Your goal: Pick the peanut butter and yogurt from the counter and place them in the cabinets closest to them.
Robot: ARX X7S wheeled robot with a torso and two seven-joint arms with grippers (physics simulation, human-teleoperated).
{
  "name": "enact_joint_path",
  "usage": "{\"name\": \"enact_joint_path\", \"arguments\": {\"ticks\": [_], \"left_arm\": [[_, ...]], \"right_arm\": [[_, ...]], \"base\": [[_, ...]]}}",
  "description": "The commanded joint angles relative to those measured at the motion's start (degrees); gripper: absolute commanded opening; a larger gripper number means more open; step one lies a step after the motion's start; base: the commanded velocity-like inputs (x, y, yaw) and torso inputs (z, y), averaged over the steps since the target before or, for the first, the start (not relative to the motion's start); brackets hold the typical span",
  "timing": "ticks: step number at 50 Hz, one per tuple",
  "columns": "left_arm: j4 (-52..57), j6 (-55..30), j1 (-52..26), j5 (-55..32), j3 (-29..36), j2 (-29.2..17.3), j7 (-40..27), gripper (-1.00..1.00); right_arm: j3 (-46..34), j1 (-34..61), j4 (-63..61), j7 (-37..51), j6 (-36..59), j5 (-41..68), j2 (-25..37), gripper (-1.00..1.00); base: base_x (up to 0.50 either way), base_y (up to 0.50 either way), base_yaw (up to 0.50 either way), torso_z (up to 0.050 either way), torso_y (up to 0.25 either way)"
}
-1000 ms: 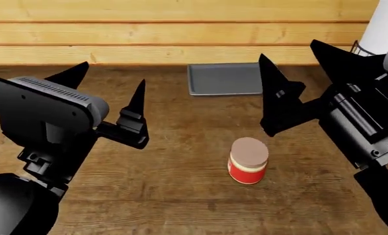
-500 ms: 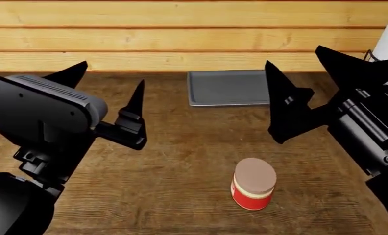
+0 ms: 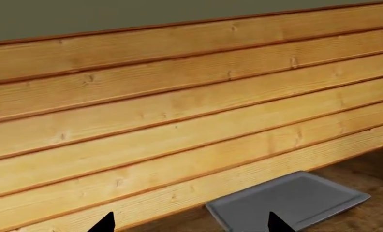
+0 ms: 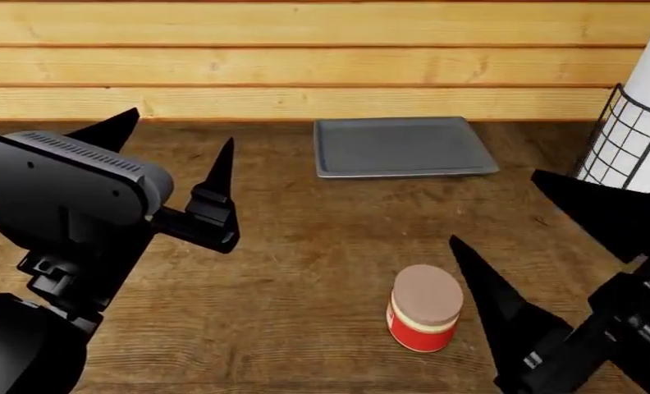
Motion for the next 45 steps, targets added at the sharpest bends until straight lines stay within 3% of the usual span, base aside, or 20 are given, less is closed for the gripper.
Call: {"name": "enact_joint_path", "arguments": {"ticks": [1,13,15,16,18,20,32,45], "left_arm": [[-0.3,0.3,0.4,-0.2,0.2,-0.3,-0.7,1.0],[-0.5,1.2,1.2,-0.4,0.8,-0.5,-1.1,1.0],[-0.5,1.2,1.2,-0.5,0.8,-0.6,-1.2,1.0],[-0.5,1.3,1.2,-0.5,0.8,-0.6,-1.3,1.0],[-0.6,1.4,1.2,-0.6,0.8,-0.6,-1.3,1.0],[-0.6,1.4,1.3,-0.6,0.8,-0.7,-1.4,1.0],[-1.0,2.3,1.6,-0.9,0.9,-1.1,-1.6,1.0],[-1.1,2.6,1.9,-1.5,0.7,-1.4,-2.0,1.0]], "right_arm": [[12.6,-5.6,-3.4,-9.9,3.6,7.5,1.2,1.0],[2.9,-5.0,-3.4,-3.2,3.7,8.2,2.6,1.0],[-14.3,-22.2,-1.0,-15.3,-13.5,-9.0,19.8,1.0],[-22.9,-30.8,-2.1,-13.4,-22.1,-17.6,24.9,1.0],[-25.5,-48.0,-1.9,-13.2,-39.3,-34.8,25.1,1.0],[-28.2,-48.4,-1.6,-13.0,-55.8,-42.0,25.0,1.0],[-39.5,-41.9,0.6,-12.7,-53.6,-46.4,24.0,1.0],[-44.4,-38.4,3.9,-11.9,-51.3,-49.5,23.2,1.0]], "base": [[0.0,0.0,0.0,0.0,0.0],[0.0,0.0,0.0,0.0,0.0],[0.0,0.0,0.0,0.0,0.0],[0.0,0.0,0.0,0.0,0.0],[0.0,0.0,0.0,0.0,0.0],[0.0,0.0,0.0,0.0,0.0],[0.0,0.0,0.0,0.0,0.0],[0.0,0.0,0.0,0.0,0.0]]}}
